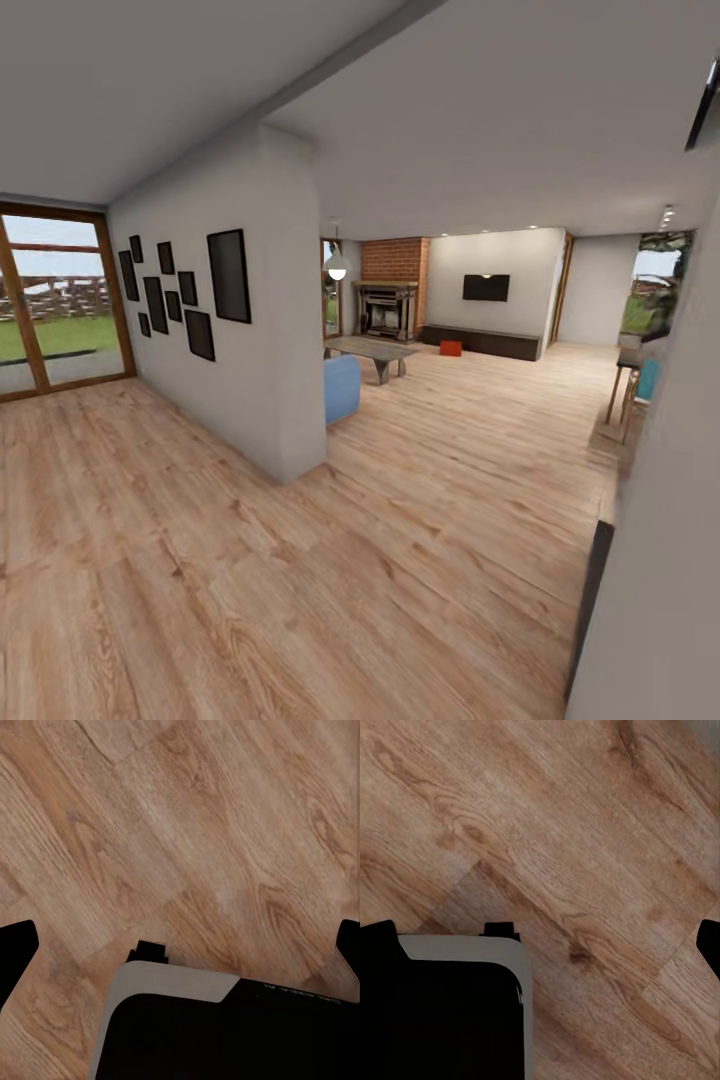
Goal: Move the two storage containers from the living room to the garage. In the garage, place one container on the floor and stack the other container on top of it (either order is fine).
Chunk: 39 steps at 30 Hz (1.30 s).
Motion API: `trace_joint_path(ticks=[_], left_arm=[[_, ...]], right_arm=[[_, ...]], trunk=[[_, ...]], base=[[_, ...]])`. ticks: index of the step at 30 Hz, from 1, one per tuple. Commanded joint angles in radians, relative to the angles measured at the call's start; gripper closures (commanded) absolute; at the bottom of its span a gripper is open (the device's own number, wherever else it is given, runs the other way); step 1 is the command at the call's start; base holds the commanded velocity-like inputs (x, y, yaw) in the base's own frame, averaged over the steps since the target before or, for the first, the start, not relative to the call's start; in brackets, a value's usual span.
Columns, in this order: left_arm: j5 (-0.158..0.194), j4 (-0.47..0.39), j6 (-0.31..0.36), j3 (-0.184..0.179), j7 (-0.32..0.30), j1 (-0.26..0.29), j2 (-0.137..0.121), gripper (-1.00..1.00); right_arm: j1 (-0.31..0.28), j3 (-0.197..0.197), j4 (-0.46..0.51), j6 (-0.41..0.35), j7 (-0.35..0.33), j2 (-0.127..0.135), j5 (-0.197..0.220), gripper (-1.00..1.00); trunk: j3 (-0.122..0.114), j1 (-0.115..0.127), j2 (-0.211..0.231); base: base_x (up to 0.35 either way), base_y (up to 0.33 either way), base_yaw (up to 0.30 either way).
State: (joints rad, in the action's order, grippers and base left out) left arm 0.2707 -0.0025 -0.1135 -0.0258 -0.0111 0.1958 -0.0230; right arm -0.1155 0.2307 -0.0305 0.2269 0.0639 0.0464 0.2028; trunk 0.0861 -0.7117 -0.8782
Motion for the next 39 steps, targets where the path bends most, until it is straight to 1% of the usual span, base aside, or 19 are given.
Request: trace_joint_path(ticks=[1,39], left_arm=[[0.007,0.001,-0.003,-0.003,-0.001,0.001,0.000,-1.00],[0.007,0.001,-0.002,-0.003,-0.001,0.001,0.000,-1.00]], right_arm=[[-0.002,0.009,-0.003,0.006,0.000,0.000,0.009,-1.00],[-0.002,0.009,-0.003,0.006,0.000,-0.002,0.009,-1.00]], trunk=[[0.002,-0.001,-0.001],[0.002,-0.001,-0.001]], base=[[0.323,0.000,0.000],[0.323,0.000,0.000]])
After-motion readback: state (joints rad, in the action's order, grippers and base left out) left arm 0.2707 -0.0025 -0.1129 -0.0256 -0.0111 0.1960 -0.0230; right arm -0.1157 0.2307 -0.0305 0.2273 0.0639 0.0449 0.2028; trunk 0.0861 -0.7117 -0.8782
